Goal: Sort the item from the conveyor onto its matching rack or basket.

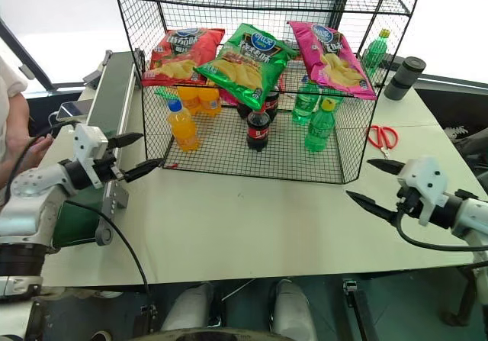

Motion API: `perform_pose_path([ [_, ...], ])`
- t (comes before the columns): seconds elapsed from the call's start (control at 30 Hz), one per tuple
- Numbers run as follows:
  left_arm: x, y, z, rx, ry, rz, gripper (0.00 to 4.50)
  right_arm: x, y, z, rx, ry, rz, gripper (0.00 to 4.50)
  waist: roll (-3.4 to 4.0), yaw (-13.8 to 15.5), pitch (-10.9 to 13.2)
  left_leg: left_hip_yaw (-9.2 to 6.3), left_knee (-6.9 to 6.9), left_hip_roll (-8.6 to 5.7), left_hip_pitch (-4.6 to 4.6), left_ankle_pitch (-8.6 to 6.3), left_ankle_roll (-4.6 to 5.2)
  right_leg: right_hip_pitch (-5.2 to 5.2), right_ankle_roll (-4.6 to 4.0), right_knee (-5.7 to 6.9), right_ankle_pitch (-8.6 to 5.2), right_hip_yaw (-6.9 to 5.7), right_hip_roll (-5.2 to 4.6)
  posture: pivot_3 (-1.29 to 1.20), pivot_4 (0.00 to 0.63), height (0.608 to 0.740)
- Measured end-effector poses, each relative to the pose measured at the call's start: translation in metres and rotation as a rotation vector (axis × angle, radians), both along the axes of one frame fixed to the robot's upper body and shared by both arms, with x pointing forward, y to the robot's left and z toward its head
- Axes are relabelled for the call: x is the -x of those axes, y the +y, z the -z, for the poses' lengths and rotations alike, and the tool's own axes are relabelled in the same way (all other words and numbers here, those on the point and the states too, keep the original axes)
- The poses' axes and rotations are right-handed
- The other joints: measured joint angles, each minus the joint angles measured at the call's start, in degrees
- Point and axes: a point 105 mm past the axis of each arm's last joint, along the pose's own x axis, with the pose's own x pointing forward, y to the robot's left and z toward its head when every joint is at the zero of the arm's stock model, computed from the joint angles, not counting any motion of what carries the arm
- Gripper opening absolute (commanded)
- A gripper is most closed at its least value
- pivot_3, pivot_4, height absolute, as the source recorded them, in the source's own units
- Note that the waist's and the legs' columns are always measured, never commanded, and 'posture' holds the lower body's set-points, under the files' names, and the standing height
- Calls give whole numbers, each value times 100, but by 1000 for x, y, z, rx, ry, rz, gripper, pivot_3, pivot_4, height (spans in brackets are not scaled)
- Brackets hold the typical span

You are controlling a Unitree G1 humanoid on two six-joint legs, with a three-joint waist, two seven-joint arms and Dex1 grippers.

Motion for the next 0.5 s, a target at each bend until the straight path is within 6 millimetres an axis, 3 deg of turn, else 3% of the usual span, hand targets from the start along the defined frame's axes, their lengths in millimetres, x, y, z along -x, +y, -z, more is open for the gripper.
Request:
perform_pose_path([
  [0.2,1,14,0,-2,17,-34,4500,-3,-4,-8,8,-24,6,4307,0,3,0,0,0,0,-1,0,0,0,0,-1,0,1,-1,0,150,740],
  [0.5,-1,15,-3,-7,3,-54,4500,-7,-1,-10,11,-34,-4,4307,0,4,0,0,0,0,-1,0,-1,1,0,-1,0,1,-1,0,150,740],
])
